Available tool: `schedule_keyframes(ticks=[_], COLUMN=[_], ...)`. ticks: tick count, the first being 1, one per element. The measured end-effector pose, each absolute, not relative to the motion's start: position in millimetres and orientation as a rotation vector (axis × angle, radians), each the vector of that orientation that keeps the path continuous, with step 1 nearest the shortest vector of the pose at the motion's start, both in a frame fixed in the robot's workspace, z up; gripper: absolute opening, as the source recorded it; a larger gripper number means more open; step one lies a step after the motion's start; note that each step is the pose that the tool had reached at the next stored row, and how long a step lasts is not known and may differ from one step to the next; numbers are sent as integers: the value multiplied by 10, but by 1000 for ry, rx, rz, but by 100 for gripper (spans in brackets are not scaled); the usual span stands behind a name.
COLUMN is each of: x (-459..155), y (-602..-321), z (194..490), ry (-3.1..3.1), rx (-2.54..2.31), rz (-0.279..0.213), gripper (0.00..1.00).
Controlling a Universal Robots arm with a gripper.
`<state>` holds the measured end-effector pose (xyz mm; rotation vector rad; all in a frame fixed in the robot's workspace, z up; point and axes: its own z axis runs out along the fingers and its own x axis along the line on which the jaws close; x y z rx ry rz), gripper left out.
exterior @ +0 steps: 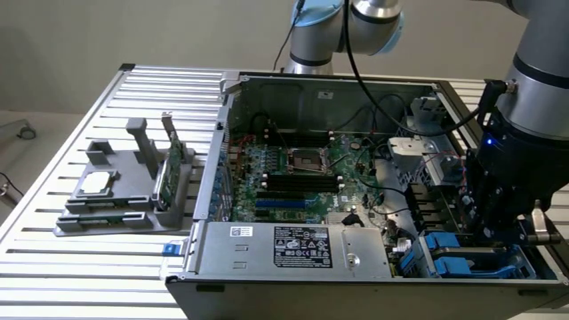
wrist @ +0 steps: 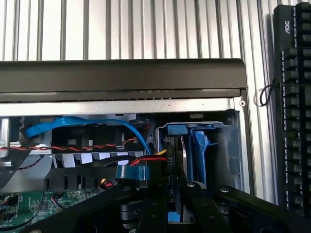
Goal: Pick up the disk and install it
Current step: 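Insert the first disk wire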
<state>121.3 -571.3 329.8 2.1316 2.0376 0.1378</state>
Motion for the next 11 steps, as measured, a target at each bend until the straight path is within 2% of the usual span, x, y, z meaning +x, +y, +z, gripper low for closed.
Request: schedule_keyframes(ticks=[11], x=[1214], y=[-5687], z=[3295], ry=[2017], rx=[2148], rz=[133], gripper=[17])
